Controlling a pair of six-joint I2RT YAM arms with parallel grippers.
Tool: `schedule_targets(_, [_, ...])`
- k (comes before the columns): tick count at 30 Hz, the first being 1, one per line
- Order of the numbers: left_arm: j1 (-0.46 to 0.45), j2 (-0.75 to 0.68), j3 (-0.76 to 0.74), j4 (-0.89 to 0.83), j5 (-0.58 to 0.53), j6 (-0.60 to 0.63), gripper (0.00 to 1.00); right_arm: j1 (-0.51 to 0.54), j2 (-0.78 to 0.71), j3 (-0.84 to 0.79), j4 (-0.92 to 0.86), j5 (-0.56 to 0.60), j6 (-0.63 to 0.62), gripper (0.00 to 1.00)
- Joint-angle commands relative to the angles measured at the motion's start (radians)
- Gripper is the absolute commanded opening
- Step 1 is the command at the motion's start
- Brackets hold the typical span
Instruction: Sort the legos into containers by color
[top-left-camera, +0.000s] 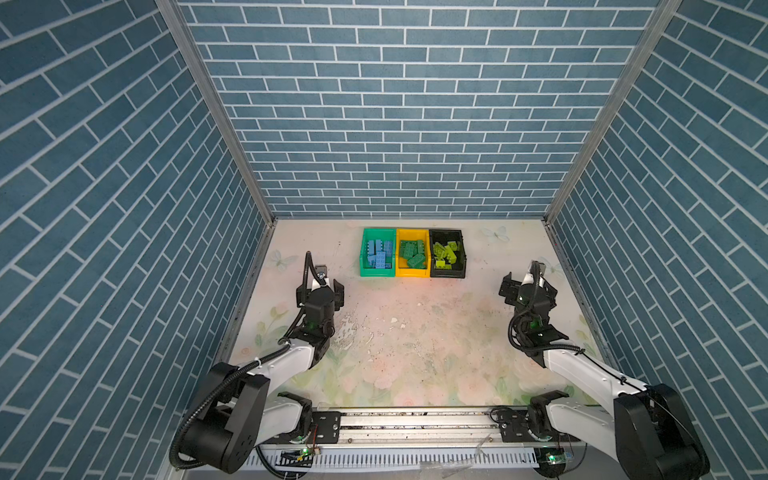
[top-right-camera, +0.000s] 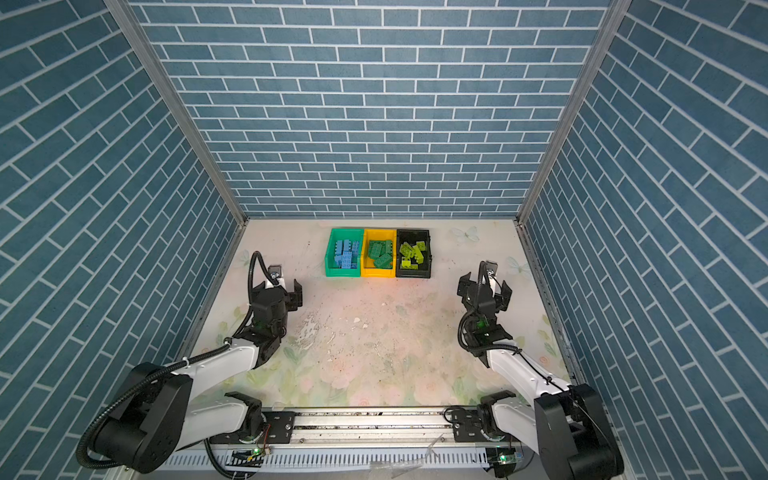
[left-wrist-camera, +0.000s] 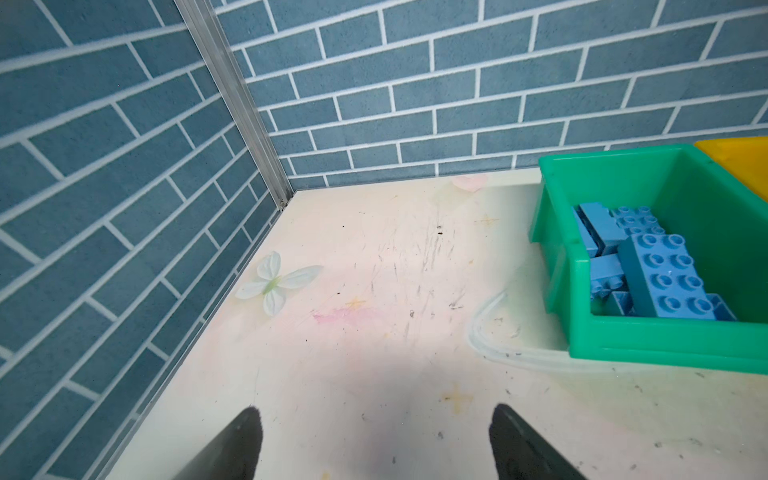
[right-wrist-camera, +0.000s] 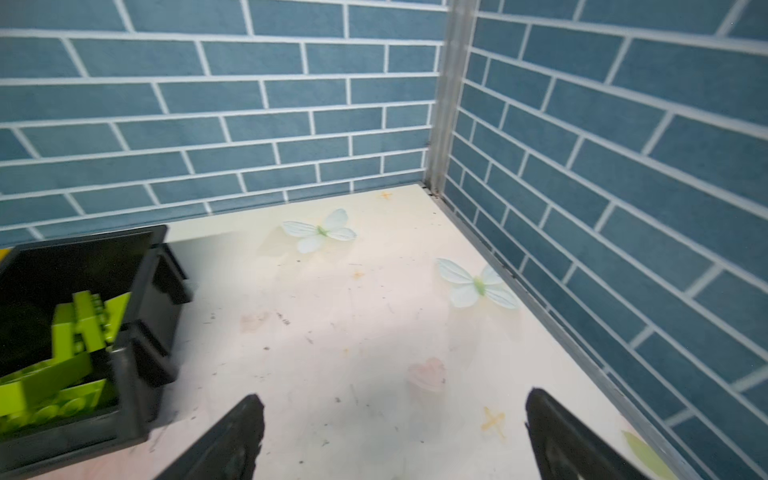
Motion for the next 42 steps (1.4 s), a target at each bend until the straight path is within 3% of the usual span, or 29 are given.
schedule_targets(1, [0.054, 0.019, -0.035, 0.18, 0.113, 0.035, 0.87, -0.055, 0.004, -0.071, 0.182, 0.066, -0.061, 0.98])
schedule_targets(9, [0.102, 0.117, -0.087, 0.386, 0.197, 0.076, 0.88, -0.169, 0.154, -0.21, 0.633, -0.036, -0.119, 0.98])
schedule_targets(13, [0.138, 0.187, -0.106, 0.492, 0.26, 0.075, 0.88, -0.18, 0.215, -0.168, 0.581, -0.054, -0.087, 0.98])
schedule_targets(19, [0.188, 0.252, -0.116, 0.559, 0.312, 0.03, 0.88, -0.182, 0.31, -0.28, 0.869, -0.148, -0.134, 0.98])
schedule_targets(21, [0.189, 0.282, -0.092, 0.541, 0.316, 0.031, 0.87, -0.172, 0.365, -0.292, 0.963, -0.237, -0.204, 0.96])
schedule_targets(26, [0.206, 0.284, -0.071, 0.507, 0.303, 0.005, 0.88, -0.138, 0.383, -0.269, 0.937, -0.238, -0.243, 0.98])
schedule_targets(31, [0.225, 0.282, -0.067, 0.498, 0.272, -0.027, 0.88, -0.265, 0.375, -0.144, 0.631, -0.529, -0.179, 0.96])
schedule_targets(33, [0.218, 0.28, -0.081, 0.518, 0.203, -0.049, 0.88, -0.286, 0.441, -0.14, 0.725, -0.59, -0.178, 0.95])
schedule_targets(35, [0.203, 0.28, -0.085, 0.522, 0.137, -0.056, 0.88, -0.297, 0.405, -0.088, 0.553, -0.602, -0.165, 0.94])
schedule_targets(38, [0.199, 0.281, -0.085, 0.525, 0.129, -0.055, 0.88, -0.328, 0.437, -0.112, 0.659, -0.629, -0.138, 0.99])
schedule_targets(42, [0.197, 0.279, -0.087, 0.528, 0.127, -0.053, 0.88, -0.329, 0.417, -0.114, 0.631, -0.633, -0.145, 0.99])
